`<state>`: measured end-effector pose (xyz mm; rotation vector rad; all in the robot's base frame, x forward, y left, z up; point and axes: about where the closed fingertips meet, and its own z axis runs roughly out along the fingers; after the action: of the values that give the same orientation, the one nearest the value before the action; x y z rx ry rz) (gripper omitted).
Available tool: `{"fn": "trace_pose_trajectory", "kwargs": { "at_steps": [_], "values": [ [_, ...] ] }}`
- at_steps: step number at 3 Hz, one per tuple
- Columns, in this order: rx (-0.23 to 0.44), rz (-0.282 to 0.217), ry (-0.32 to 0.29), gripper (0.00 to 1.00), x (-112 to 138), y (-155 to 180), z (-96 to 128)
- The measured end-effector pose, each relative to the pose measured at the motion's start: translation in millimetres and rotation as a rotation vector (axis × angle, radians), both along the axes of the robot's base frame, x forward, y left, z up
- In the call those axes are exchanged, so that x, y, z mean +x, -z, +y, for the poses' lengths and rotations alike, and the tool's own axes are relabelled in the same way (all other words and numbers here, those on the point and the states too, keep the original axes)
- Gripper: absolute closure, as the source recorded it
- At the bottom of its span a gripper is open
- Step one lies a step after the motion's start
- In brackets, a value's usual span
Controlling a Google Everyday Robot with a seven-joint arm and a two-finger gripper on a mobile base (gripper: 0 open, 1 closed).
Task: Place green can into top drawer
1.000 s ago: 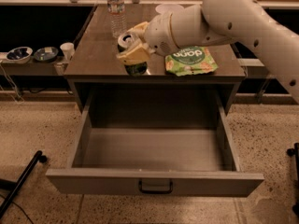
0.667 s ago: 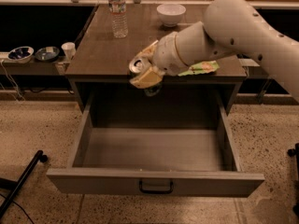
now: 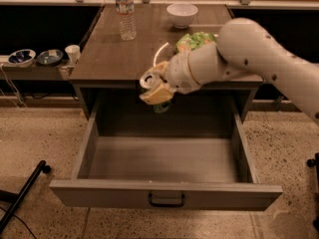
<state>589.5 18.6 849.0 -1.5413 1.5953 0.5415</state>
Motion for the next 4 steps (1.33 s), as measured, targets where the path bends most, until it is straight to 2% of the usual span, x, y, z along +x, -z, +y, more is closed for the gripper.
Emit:
{"fn": "trace_pose_trajectory", "kwargs": {
  "at_steps": [1, 2, 3, 4],
  "values": [
    [0.103, 0.167, 0.076, 1.00, -20.7, 80.7, -12.7],
    [0.203, 0.254, 0.142, 1.00, -51.6, 151.7, -22.4],
    [0.207, 0.263, 0.157, 0.82, -54.7, 161.4, -26.2],
    [0.206, 0.262, 0.155, 0.58, -54.5, 160.4, -25.5]
  ]
}}
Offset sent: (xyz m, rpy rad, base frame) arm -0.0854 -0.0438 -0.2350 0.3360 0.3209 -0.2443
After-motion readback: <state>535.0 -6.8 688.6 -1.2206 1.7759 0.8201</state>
